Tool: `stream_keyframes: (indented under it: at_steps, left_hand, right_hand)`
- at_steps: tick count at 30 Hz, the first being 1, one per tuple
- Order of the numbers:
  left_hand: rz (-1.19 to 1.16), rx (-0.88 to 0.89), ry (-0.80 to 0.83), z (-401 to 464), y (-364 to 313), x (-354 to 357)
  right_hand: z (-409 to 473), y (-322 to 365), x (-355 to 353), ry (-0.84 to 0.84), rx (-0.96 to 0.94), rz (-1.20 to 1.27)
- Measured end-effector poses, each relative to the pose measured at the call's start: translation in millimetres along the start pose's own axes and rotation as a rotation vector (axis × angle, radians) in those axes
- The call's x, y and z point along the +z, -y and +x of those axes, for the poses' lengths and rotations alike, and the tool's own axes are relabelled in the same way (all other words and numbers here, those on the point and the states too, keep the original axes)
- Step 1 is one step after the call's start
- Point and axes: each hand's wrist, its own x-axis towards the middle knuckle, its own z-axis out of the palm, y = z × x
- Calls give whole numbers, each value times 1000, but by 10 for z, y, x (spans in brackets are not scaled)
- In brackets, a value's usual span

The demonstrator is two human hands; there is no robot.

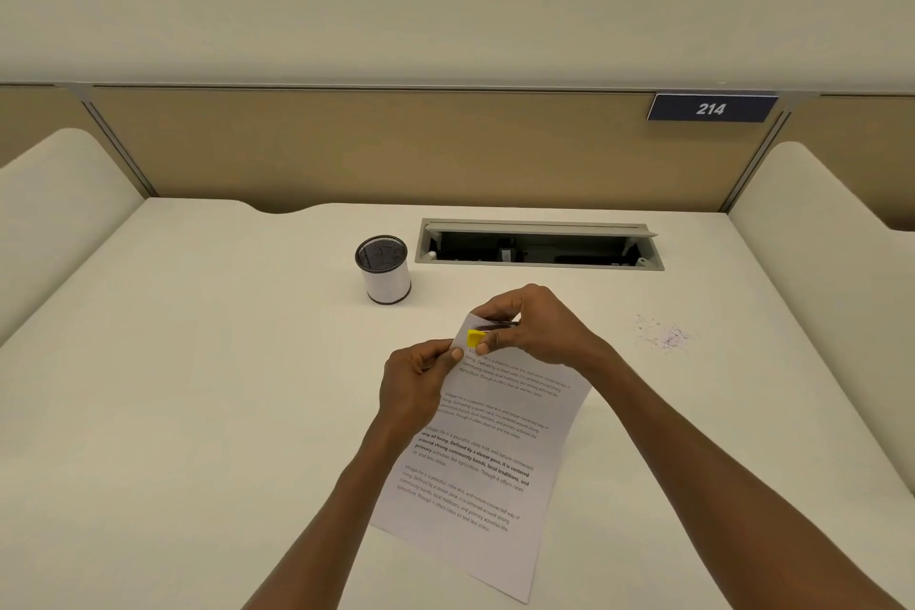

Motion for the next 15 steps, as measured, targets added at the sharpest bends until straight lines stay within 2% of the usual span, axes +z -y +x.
stream_keyframes:
  at_steps: [15]
  left_hand:
    - [-30,17,4,38,11,24]
  right_hand:
    - [40,-1,17,-43,-2,-7]
